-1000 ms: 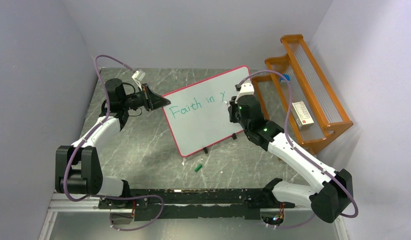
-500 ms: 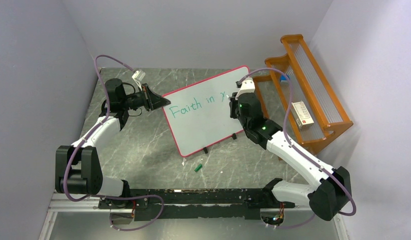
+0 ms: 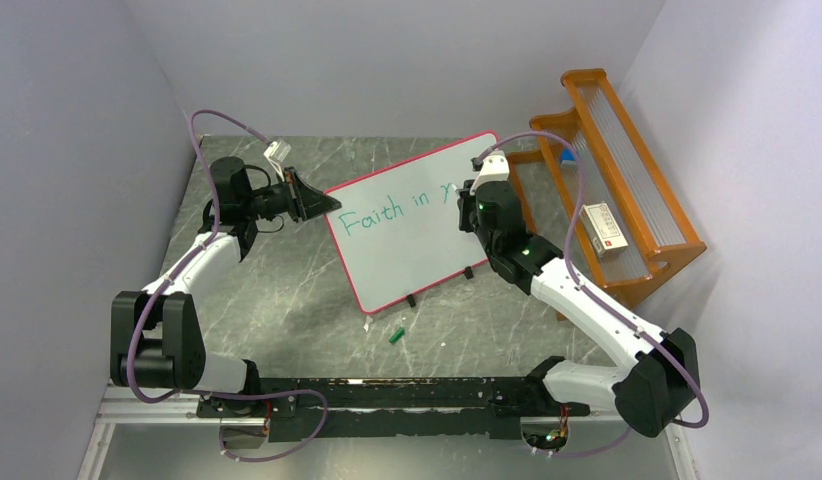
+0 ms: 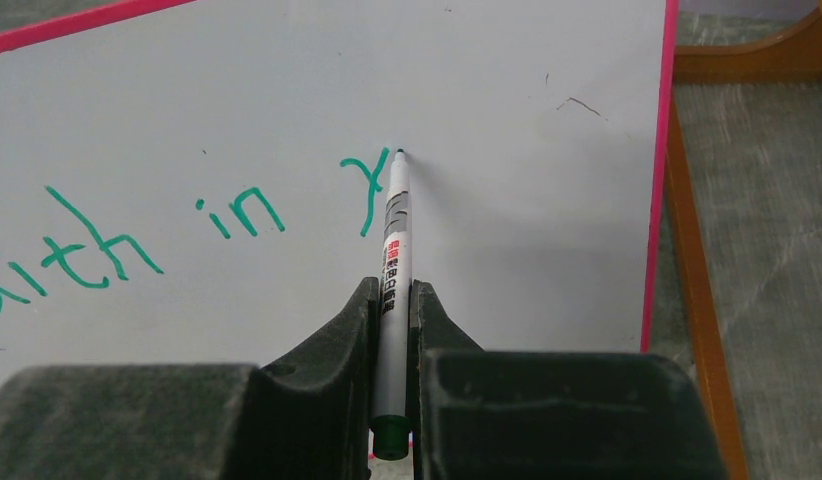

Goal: Write a sentence on the whiteboard

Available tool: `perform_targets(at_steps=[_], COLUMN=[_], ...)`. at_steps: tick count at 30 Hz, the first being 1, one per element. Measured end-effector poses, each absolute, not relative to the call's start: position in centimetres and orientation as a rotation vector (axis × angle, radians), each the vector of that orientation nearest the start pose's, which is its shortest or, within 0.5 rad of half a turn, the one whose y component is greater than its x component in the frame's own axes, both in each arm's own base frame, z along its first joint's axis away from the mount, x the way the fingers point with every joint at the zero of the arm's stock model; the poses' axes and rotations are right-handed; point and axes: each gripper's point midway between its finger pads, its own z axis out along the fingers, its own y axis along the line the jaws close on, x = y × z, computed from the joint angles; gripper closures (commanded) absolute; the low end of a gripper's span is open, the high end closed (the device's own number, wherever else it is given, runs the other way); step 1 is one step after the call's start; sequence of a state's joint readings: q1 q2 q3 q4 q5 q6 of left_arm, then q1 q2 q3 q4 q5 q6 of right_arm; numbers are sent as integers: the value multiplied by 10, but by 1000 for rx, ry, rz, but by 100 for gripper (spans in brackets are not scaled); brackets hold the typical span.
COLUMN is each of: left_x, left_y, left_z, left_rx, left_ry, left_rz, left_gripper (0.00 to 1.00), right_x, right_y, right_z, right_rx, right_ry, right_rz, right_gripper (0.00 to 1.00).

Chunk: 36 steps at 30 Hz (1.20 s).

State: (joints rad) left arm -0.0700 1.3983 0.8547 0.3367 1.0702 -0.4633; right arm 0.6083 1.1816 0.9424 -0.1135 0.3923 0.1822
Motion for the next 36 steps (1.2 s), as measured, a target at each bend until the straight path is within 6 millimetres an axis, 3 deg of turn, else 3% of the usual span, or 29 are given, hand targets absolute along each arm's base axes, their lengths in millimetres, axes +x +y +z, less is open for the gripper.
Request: perform_targets(at_steps=[36], left_x=[334], left_y=[-187], left_z=[232], left_rx=[461], left_ry=[1804], left_rz=[-1317], left_gripper=[95], right_x=[343], right_y=[165], right_z=[224], right_rx=[-138], right_ry=[1933], right_rz=[153], right_gripper=[100])
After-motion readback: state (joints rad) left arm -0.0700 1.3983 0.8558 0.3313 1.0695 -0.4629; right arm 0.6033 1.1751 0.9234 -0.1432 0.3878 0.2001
